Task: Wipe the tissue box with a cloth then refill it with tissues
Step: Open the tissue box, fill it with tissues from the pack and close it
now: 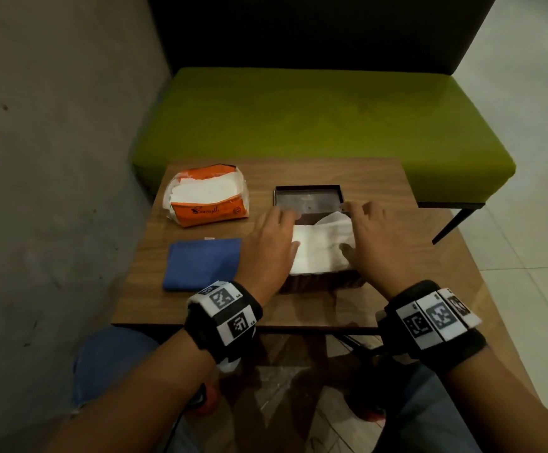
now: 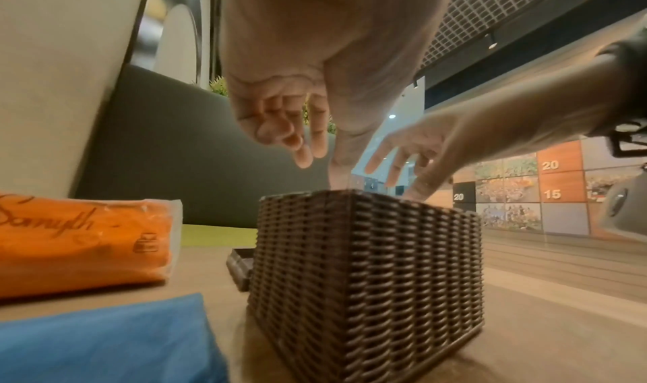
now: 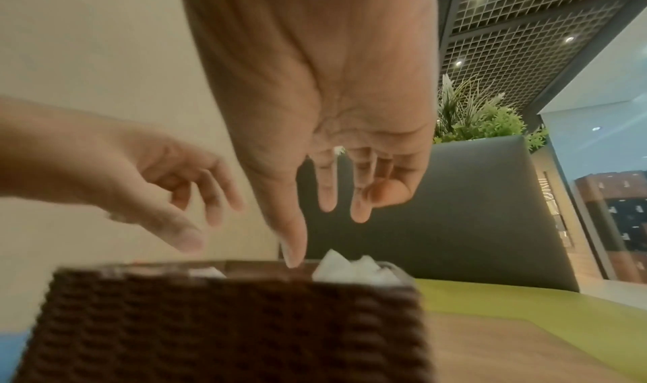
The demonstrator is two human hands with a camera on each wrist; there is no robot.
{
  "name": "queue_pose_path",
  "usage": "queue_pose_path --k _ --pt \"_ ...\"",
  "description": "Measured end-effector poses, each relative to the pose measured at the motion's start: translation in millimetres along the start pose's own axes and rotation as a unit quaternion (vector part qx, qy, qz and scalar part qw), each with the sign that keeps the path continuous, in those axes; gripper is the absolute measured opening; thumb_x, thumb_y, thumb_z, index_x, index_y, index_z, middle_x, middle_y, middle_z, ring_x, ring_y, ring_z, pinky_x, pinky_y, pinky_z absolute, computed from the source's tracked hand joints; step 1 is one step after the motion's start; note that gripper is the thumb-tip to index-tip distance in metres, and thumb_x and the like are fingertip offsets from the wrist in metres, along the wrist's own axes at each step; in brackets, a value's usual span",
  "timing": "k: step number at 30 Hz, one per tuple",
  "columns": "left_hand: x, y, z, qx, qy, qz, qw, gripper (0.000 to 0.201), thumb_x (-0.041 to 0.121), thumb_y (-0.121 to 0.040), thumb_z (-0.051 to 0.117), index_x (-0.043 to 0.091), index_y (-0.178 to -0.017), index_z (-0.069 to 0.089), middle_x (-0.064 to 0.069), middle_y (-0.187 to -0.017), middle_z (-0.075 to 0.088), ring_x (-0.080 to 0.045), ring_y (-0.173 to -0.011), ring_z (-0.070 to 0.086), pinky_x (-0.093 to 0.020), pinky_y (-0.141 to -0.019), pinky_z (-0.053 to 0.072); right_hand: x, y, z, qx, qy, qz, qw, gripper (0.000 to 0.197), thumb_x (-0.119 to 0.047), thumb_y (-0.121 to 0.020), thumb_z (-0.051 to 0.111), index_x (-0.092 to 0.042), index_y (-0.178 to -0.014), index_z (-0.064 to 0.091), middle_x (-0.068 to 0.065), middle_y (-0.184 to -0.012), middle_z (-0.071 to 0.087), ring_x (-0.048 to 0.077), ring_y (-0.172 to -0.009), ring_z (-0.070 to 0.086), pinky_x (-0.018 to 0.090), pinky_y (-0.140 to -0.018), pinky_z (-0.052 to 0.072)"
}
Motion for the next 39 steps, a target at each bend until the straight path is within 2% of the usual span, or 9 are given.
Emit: queue_pose_path --k 7,11,15,20,24,27,30,33,39 --pt "2.3 -6.5 56.7 -0.253 -0.185 0.029 0.949 0.021 0.015 -0.087 0.057 0.022 -0.107 0.062 -0.001 -0.11 0.062 -0.024 -0.109 0.054 -0.042 -0.097 0.026 -15.4 -5.9 55.1 -0.227 0.015 0.03 0.973 0.04 -0.015 -0.092 0.051 -0.019 -0.131 0.056 0.014 -0.135 0.042 0.032 -0.123 0.047 0.04 -0.101 0.044" --pt "-3.3 -7.4 57.8 -0.276 -0.244 0.029 0.929 0.012 0.011 -0.085 0.059 0.02 -0.09 0.066 -0.001 -0.093 0.067 -0.022 -0.096 0.06 -0.059 -0.109 0.013 -5.2 -7.1 55.8 -0.218 0.004 0.078 0.973 0.037 -0.01 -0.093 0.05 -0.011 -0.129 0.057 0.016 -0.138 0.045 0.031 -0.121 0.052 0.036 -0.1 0.042" --pt "11.3 -13.9 53.0 -0.24 -0.193 0.077 0.948 0.019 0.025 -0.091 0.055 0.024 -0.107 0.063 0.002 -0.11 0.06 -0.021 -0.112 0.049 -0.056 -0.109 0.013 -22.6 -13.1 44.0 -0.154 -0.013 0.029 0.988 0.032 -0.012 -0.093 0.05 -0.015 -0.123 0.06 0.011 -0.134 0.049 0.028 -0.125 0.047 0.038 -0.097 0.044" --pt "-5.5 -3.4 72.9 -0.355 -0.188 0.044 0.915 0.032 0.045 -0.091 0.049 0.022 -0.101 0.07 0.003 -0.111 0.065 -0.02 -0.113 0.053 -0.067 -0.107 0.001 -12.0 -7.1 70.6 -0.246 0.017 0.081 0.966 0.041 -0.02 -0.096 0.046 -0.021 -0.137 0.05 0.019 -0.148 0.03 0.037 -0.135 0.032 0.043 -0.109 0.036" --pt "-5.5 -5.8 67.6 -0.347 -0.228 0.059 0.908 0.029 0.043 -0.092 0.049 0.019 -0.093 0.066 -0.001 -0.105 0.065 -0.021 -0.112 0.05 -0.069 -0.107 0.003 -18.9 -10.3 80.8 -0.275 -0.052 0.06 0.958 0.039 -0.018 -0.088 0.05 -0.022 -0.126 0.059 0.017 -0.137 0.048 0.031 -0.126 0.045 0.035 -0.101 0.036" --pt "-1.1 -14.6 49.6 -0.296 -0.144 0.056 0.943 0.029 0.043 -0.092 0.049 0.021 -0.077 0.061 0.002 -0.094 0.064 -0.017 -0.103 0.05 -0.059 -0.109 0.018 -21.5 -11.0 75.5 -0.271 -0.074 0.062 0.958 0.015 -0.019 -0.089 0.05 -0.026 -0.093 0.061 0.016 -0.133 0.052 0.028 -0.118 0.05 0.031 -0.088 0.038" --pt "-32.0 -42.8 -2.7 -0.125 -0.002 -0.01 0.992 0.025 0.034 -0.093 0.05 0.018 -0.078 0.062 0.001 -0.083 0.063 -0.017 -0.083 0.056 -0.043 -0.091 0.044 -22.2 -9.7 64.5 -0.197 -0.063 0.042 0.977 0.031 -0.028 -0.093 0.054 -0.025 -0.124 0.058 0.011 -0.141 0.041 0.03 -0.127 0.043 0.037 -0.098 0.041" --pt "-97.2 -64.9 -42.3 -0.032 0.046 -0.094 0.994 0.013 0.017 -0.09 0.055 0.012 -0.09 0.067 -0.002 -0.093 0.067 -0.02 -0.086 0.061 -0.033 -0.081 0.047 -25.8 -5.6 66.1 -0.206 -0.039 0.02 0.978 0.052 -0.044 -0.093 0.054 -0.031 -0.142 0.043 0.006 -0.151 0.032 0.028 -0.139 0.029 0.041 -0.108 0.034" --pt "-198.8 -88.5 -32.1 -0.136 -0.075 -0.15 0.976 0.019 0.011 -0.084 0.065 0.006 -0.102 0.071 -0.014 -0.106 0.07 -0.028 -0.101 0.062 -0.032 -0.088 0.046 -17.6 -4.3 90.6 -0.315 -0.03 0.058 0.947 0.063 -0.054 -0.088 0.054 -0.036 -0.146 0.036 0.004 -0.157 0.026 0.026 -0.146 0.021 0.048 -0.113 0.03"
Point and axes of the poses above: each hand's wrist, its own y-axis away from the middle knuckle, its own z-axis out of the palm, x = y × z, the point moved 9 cm from there along -y, towards the middle knuckle
